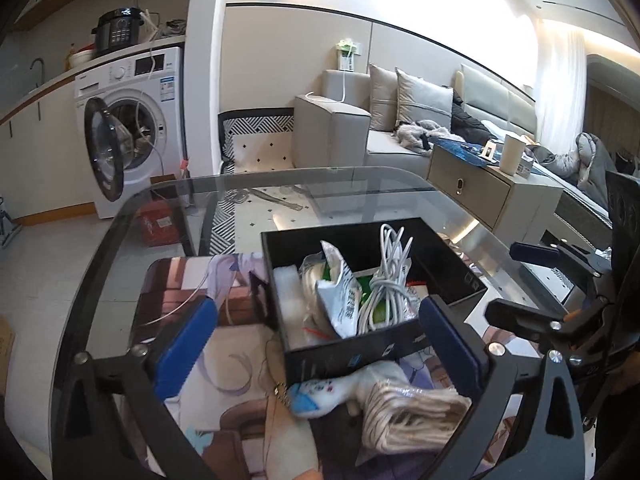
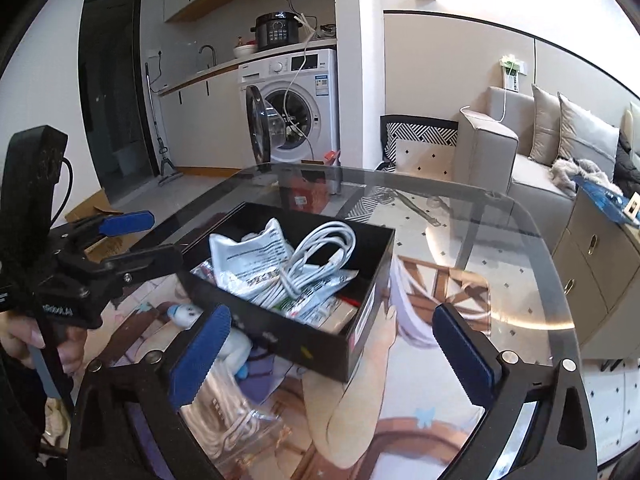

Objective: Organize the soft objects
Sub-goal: 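Open both grippers and withdraw them from the box toward the pile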

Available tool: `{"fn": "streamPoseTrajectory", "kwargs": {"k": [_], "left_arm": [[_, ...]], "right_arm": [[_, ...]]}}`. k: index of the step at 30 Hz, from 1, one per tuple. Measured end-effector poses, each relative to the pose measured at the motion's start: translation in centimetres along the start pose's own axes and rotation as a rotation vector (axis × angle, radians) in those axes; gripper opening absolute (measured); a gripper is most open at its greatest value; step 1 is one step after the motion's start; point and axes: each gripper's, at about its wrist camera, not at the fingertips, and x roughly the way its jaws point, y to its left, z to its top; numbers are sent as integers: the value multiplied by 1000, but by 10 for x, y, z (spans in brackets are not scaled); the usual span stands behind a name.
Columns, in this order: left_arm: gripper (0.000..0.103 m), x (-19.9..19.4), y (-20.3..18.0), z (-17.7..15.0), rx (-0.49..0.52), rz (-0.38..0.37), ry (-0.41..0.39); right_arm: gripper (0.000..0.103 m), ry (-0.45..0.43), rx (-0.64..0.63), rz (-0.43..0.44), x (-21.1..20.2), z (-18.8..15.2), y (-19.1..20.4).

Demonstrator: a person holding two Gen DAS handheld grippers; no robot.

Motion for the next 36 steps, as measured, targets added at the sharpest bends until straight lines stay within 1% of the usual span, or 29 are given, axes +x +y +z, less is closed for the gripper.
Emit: {"fn": "streamPoseTrajectory", "kwargs": {"k": [6, 14, 21, 31, 36], "left_arm": [[103, -9, 1, -12, 1, 15, 9], [103, -14, 4, -30, -18, 45, 40], [103, -14, 5, -43, -29, 46, 62], [103, -14, 10, -55, -37, 48, 89], [103, -13, 14, -65, -52, 49, 107]], "right_arm": [[103, 23, -11, 20, -4, -11, 5], [103, 31, -37, 45, -9, -23, 15], [103, 50, -62, 62, -11, -30, 24], [103, 86, -87, 89, -6, -37, 32], [103, 109, -119, 105, 0, -43, 41]]}}
